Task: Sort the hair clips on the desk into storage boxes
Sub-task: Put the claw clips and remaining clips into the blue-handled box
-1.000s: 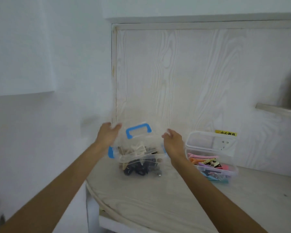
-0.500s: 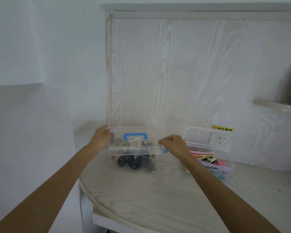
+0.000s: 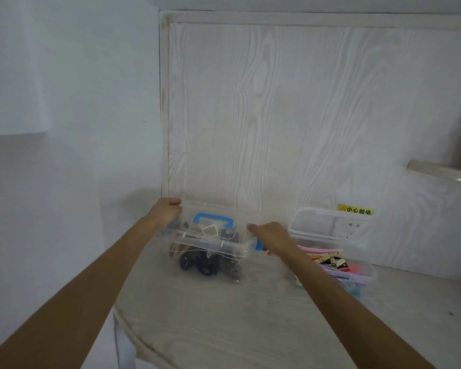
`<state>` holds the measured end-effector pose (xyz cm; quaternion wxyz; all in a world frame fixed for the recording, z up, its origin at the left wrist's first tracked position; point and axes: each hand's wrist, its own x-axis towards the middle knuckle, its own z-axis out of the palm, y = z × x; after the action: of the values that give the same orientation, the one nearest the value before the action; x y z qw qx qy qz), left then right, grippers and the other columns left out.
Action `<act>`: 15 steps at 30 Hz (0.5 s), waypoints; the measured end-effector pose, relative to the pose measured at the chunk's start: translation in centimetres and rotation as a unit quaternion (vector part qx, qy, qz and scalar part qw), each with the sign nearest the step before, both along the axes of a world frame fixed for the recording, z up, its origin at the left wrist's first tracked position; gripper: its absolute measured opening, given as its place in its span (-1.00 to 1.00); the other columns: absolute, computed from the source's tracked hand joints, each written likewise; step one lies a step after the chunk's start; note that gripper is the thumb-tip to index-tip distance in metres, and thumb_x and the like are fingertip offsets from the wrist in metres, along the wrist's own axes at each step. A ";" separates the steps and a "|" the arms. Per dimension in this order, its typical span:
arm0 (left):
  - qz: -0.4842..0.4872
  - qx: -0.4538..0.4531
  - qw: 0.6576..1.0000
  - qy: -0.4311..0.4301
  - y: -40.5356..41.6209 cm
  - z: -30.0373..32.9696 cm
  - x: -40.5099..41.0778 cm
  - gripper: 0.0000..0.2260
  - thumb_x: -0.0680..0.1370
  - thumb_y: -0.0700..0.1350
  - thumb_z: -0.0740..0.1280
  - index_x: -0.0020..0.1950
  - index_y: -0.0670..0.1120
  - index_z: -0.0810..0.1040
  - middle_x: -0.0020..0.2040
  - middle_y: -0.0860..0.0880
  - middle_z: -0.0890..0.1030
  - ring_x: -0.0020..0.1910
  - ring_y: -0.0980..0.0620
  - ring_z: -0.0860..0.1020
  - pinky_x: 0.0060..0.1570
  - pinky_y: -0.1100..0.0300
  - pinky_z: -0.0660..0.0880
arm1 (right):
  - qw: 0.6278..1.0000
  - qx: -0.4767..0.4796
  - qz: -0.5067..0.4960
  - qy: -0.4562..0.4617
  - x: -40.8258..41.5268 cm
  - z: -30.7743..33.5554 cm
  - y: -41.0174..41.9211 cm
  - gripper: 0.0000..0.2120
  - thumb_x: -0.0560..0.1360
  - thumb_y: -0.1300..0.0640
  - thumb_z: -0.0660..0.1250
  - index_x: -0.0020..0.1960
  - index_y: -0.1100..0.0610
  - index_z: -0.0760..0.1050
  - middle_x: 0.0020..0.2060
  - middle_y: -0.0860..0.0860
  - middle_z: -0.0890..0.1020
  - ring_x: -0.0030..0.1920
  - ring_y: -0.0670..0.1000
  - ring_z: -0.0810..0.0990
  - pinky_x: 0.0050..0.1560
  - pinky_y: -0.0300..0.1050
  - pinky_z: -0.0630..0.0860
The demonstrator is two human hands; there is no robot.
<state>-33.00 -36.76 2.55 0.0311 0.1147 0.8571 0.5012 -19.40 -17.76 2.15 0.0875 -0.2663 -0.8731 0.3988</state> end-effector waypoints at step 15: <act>0.044 -0.108 0.992 0.048 -1.3 -0.9 -0.3 -0.69 0.57 0.01 0.19 0.22 -0.11 0.51 0.21 -0.12 0.56 0.04 -0.09 0.50 0.01 0.15 0.37 | 0.985 -0.145 0.081 0.046 -3.2 -0.4 0.5 -0.60 0.61 0.10 0.04 0.41 0.18 0.21 0.27 0.05 0.37 0.27 0.12 0.36 0.26 -0.07 0.29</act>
<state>-33.33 -38.08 1.61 -0.0196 0.0967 0.9111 0.4002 -22.60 -17.30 1.72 0.0557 -0.1859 -0.8198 0.5388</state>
